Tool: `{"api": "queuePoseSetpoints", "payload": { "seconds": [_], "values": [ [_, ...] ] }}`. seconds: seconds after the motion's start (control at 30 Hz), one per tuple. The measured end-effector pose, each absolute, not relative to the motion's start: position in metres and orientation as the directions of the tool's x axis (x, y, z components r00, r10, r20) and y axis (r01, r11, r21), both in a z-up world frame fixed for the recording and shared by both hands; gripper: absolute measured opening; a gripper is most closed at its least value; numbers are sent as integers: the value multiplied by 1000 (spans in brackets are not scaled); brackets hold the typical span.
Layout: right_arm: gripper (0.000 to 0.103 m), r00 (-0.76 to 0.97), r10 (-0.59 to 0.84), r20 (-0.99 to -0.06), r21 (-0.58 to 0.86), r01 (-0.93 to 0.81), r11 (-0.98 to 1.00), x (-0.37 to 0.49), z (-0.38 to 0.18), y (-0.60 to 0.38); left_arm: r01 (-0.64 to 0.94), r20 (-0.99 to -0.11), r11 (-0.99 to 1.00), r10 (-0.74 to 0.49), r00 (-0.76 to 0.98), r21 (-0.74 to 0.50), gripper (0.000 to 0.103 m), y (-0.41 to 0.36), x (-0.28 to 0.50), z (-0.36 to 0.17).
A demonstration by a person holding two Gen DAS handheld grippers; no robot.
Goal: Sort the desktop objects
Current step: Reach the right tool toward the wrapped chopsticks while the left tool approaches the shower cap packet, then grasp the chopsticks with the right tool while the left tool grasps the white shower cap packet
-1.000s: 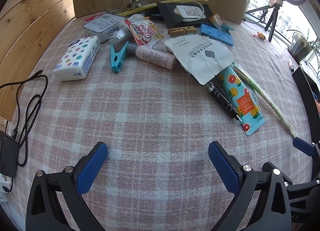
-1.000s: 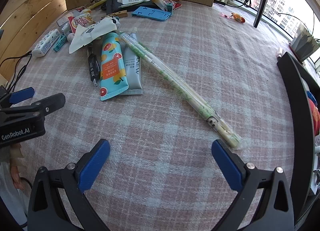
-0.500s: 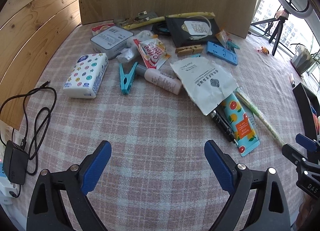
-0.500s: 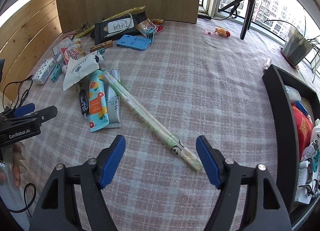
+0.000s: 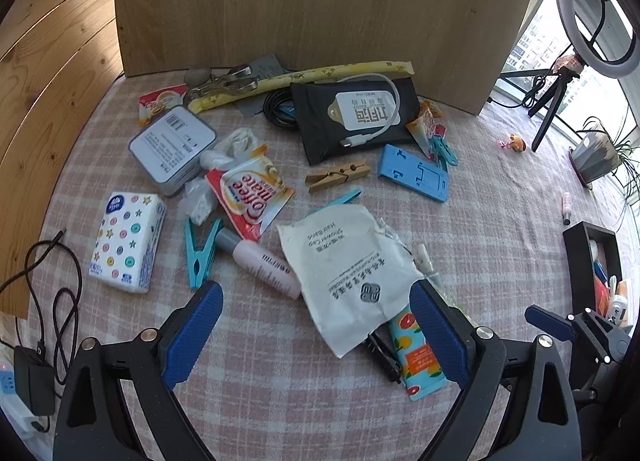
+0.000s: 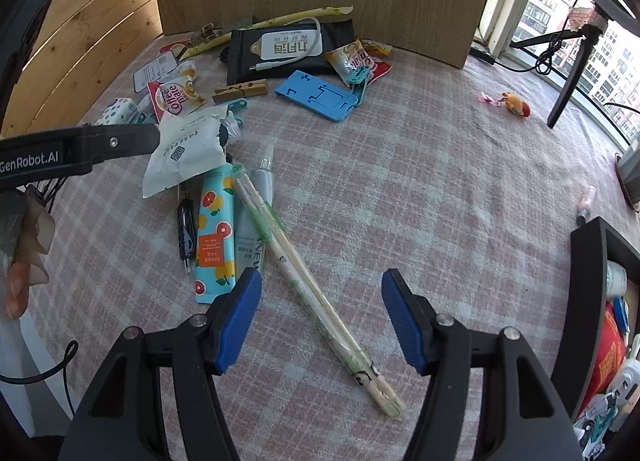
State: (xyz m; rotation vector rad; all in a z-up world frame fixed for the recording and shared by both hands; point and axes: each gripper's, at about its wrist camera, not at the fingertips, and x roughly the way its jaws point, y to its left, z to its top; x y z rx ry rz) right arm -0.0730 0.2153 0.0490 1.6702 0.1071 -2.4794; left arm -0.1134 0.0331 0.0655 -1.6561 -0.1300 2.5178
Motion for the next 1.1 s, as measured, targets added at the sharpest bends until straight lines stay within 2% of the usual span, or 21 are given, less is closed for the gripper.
{"api": "queuePoseSetpoints", "payload": {
  "seconds": [0.17, 0.27, 0.5, 0.57, 0.67, 0.83, 0.97, 1.1],
  "values": [
    [62, -316, -103, -943, 44, 189, -981, -88, 36, 216, -43, -931, -987, 163, -325, -157, 95, 43, -132, 56],
    [62, -296, -166, -941, 111, 195, -975, -90, 32, 219, -37, -939, -988, 155, -306, -151, 95, 48, -137, 48],
    [62, -301, -91, -949, 26, 212, -977, -93, 23, 212, -23, -952, -990, 142, -272, -141, 95, 54, -151, 32],
    [55, -290, -76, -954, 15, 208, -978, -94, 19, 214, -35, -951, -992, 130, -279, -125, 96, 56, -151, 31],
    [37, -300, -60, -952, 5, 180, -984, -92, 20, 221, -39, -949, -991, 131, -287, -125, 96, 55, -150, 31],
    [17, -305, -61, -950, 30, 104, -994, -91, 22, 235, -58, -943, -994, 106, -315, -93, 94, 57, -146, 29],
    [15, -327, -55, -943, 41, 50, -998, -85, 22, 242, -80, -935, -994, 92, -343, -68, 92, 58, -139, 28],
    [14, -352, -63, -934, 68, -1, -998, -80, 23, 247, -65, -922, -997, 68, -382, -47, 68, 46, -136, 31]
  ]
}}
